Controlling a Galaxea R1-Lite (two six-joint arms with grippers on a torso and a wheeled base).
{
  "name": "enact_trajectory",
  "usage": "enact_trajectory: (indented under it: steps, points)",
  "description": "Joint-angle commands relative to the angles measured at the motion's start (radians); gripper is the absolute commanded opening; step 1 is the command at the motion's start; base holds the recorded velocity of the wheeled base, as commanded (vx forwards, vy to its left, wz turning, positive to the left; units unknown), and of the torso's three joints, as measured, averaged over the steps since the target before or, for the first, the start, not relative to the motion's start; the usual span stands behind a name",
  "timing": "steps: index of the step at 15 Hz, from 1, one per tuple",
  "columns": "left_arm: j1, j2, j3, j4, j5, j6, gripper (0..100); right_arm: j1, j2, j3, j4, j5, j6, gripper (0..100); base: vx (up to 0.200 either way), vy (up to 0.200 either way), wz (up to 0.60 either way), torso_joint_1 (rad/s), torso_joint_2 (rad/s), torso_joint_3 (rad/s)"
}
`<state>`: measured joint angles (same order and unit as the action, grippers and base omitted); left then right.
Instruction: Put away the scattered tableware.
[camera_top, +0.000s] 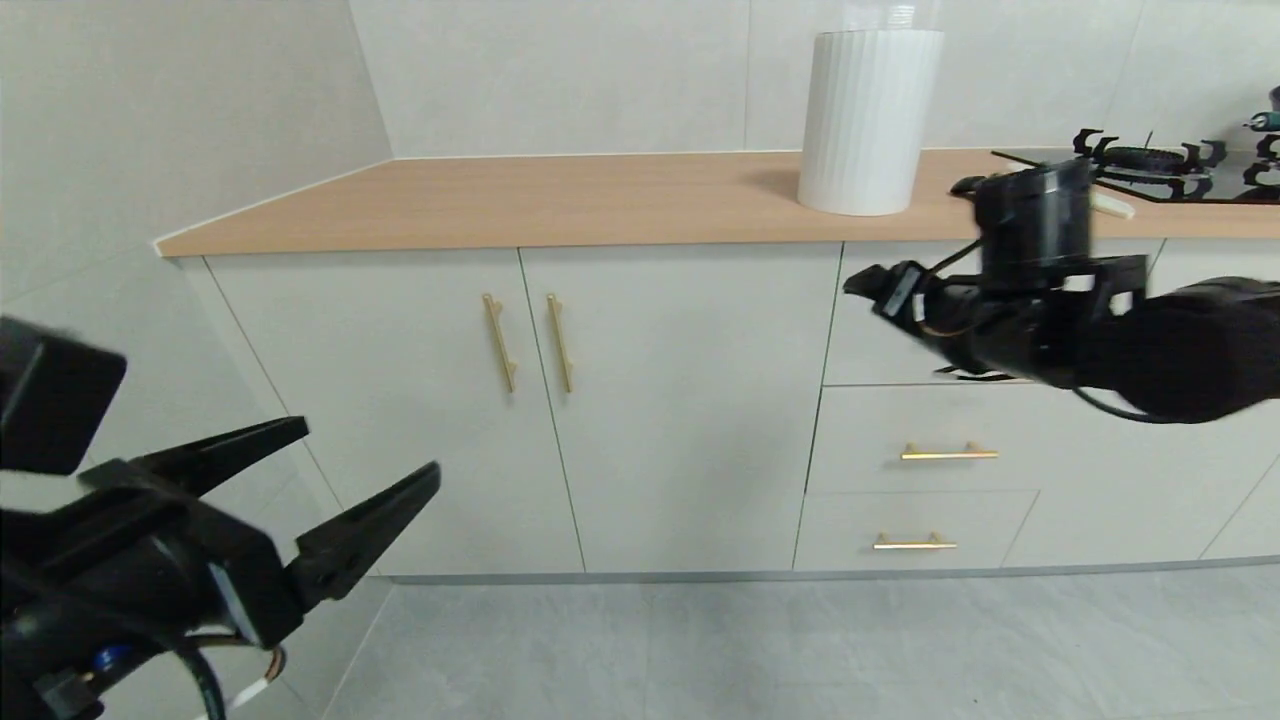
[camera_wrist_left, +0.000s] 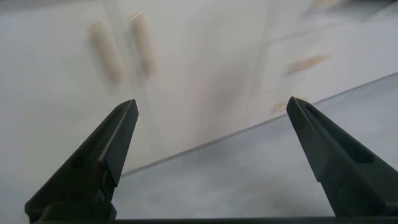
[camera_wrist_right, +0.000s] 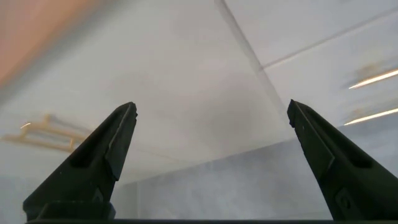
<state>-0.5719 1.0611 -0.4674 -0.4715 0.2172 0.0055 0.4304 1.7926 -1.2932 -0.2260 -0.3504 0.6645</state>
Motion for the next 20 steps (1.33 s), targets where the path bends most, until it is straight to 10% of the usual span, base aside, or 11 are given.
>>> enact_trajectory:
  steps: [1,4,9,14,20]
  points:
    - [0.153,-0.251,0.207,0.001,0.073,0.07,100,-0.113,-0.548,0.348,0.01,-0.027,-0.224,100,0.0,0.0,0.0,0.0,0.0,0.0]
    - [0.191,-0.558,0.355,0.068,0.077,0.074,100,-0.21,-0.929,0.552,0.034,-0.019,-0.473,100,0.0,0.0,0.0,0.0,0.0,0.0]
    - [0.342,-0.972,0.362,0.539,0.044,0.103,100,-0.214,-1.355,0.574,0.409,-0.073,-0.523,100,0.0,0.0,0.0,0.0,0.0,0.0]
    - [0.422,-0.964,0.395,0.507,0.077,0.14,100,-0.374,-1.604,0.618,0.614,-0.14,-0.525,100,0.0,0.0,0.0,0.0,0.0,0.0]
    - [0.452,-0.964,0.467,0.415,0.08,0.1,100,-0.43,-1.793,0.897,0.608,-0.194,-0.514,100,0.0,0.0,0.0,0.0,0.0,0.0]
